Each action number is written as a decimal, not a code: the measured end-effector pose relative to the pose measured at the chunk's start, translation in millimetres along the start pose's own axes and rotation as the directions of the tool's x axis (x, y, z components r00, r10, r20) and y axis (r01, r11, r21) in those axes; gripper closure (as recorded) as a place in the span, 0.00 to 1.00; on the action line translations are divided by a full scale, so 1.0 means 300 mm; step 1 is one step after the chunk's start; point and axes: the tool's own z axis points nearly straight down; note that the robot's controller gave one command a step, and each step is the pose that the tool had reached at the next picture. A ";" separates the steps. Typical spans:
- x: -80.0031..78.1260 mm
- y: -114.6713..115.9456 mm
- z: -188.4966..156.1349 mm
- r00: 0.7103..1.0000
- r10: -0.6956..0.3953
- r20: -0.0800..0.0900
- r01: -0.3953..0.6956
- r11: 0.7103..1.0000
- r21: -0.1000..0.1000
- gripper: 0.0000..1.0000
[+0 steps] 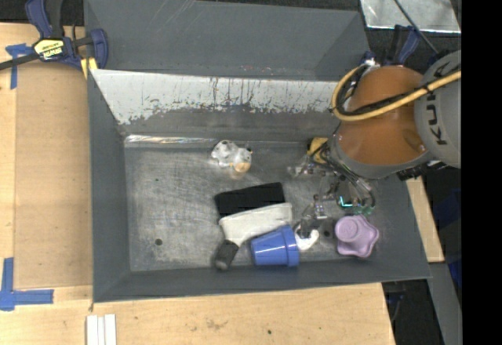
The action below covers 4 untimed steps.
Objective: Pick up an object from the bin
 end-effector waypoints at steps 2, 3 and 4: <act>0.015 0.037 0.031 0.998 -0.062 0.014 0.061 0.998 0.004 0.00; 0.081 0.276 0.151 0.997 -0.056 0.050 0.056 0.998 0.005 1.00; 0.081 0.276 0.151 0.997 -0.057 0.050 0.057 0.998 0.005 1.00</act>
Offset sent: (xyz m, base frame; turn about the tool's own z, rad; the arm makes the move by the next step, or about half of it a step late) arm -0.0288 0.0521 -0.0526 -0.2358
